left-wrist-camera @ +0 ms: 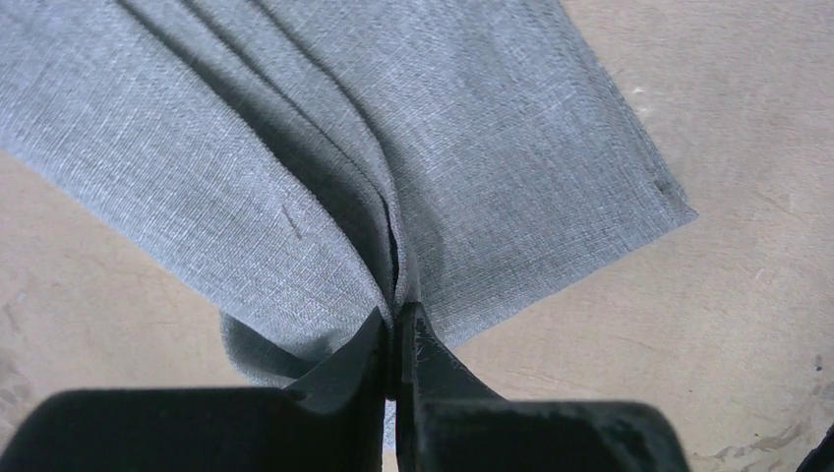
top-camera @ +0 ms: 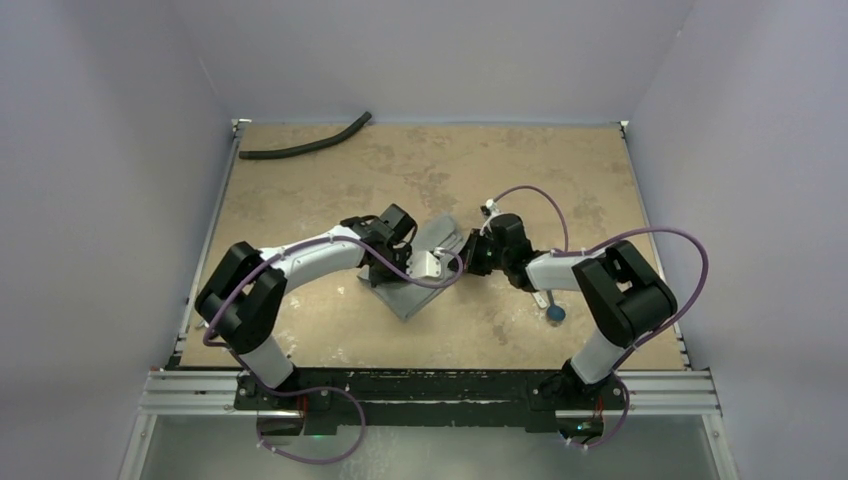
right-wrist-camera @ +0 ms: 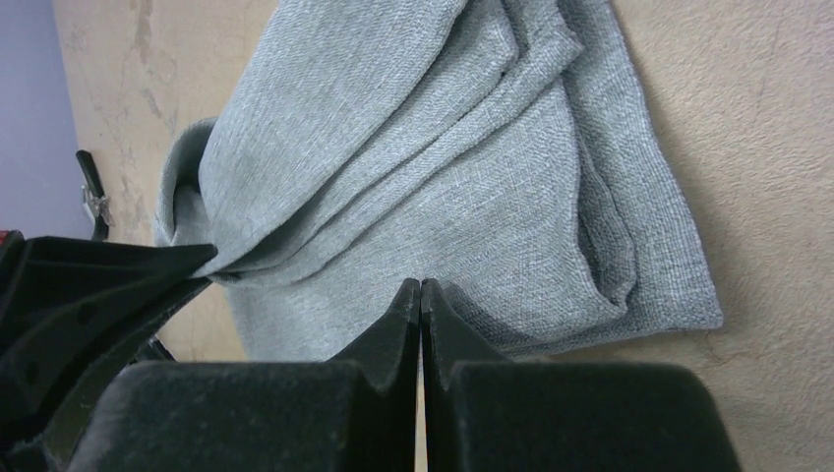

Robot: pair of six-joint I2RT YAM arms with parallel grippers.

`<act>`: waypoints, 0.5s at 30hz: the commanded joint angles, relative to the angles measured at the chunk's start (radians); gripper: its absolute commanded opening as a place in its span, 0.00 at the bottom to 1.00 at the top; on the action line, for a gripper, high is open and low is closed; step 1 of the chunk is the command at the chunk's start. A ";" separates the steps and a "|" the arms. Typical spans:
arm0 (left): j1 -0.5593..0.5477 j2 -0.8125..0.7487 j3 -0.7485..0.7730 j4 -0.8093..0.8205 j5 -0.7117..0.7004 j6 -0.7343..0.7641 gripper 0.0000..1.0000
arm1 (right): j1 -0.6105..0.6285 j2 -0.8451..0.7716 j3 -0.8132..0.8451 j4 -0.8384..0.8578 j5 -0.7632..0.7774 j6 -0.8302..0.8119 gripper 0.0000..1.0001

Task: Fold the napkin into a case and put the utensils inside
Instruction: Smooth out the 2/3-rectangle-folded napkin at the center of the board.

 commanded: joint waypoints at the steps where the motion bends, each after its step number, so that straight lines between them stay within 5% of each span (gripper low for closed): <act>1: -0.032 0.008 -0.020 -0.002 0.012 0.011 0.00 | -0.010 0.014 -0.019 0.046 -0.012 0.024 0.00; 15: -0.063 -0.027 0.040 -0.074 -0.014 0.029 0.00 | -0.025 0.061 -0.082 0.114 0.035 0.061 0.00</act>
